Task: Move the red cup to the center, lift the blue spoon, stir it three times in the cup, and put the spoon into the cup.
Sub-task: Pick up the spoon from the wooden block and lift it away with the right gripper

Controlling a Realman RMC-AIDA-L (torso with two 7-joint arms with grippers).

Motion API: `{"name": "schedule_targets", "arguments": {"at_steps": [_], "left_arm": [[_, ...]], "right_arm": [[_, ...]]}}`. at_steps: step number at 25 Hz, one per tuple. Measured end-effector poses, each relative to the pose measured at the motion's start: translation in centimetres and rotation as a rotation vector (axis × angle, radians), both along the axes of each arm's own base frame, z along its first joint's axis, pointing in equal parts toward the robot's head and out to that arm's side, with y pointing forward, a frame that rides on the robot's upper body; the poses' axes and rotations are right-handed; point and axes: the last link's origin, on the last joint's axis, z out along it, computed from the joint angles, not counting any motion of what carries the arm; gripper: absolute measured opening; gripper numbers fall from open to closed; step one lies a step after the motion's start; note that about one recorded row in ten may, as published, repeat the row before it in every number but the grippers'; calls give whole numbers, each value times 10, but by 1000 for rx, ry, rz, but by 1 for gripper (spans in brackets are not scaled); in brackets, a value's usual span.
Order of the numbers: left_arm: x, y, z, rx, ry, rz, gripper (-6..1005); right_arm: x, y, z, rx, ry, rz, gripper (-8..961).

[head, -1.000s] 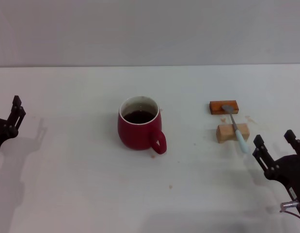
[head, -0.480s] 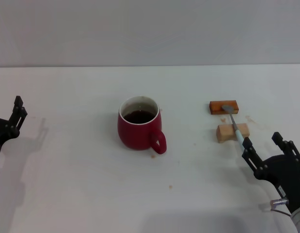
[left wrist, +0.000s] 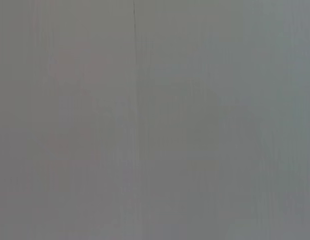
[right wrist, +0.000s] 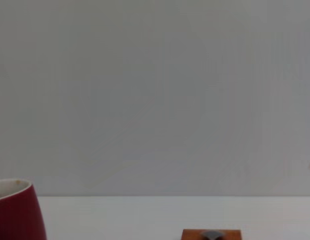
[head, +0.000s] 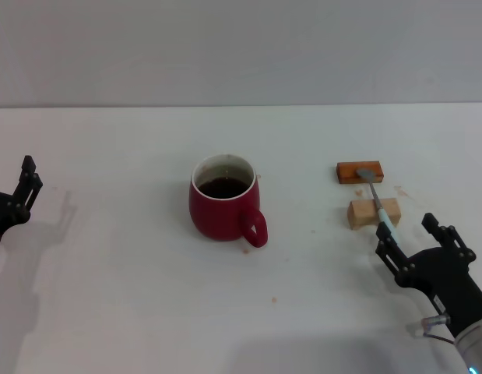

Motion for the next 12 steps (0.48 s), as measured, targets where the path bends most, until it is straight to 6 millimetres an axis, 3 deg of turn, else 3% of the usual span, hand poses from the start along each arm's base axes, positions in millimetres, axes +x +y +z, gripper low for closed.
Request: {"name": "schedule_targets", "arguments": {"at_steps": [12], "left_arm": [[0, 0, 0, 0, 0, 1, 808]], "right_arm": [[-1, 4, -4, -26, -3, -10, 752]]}}
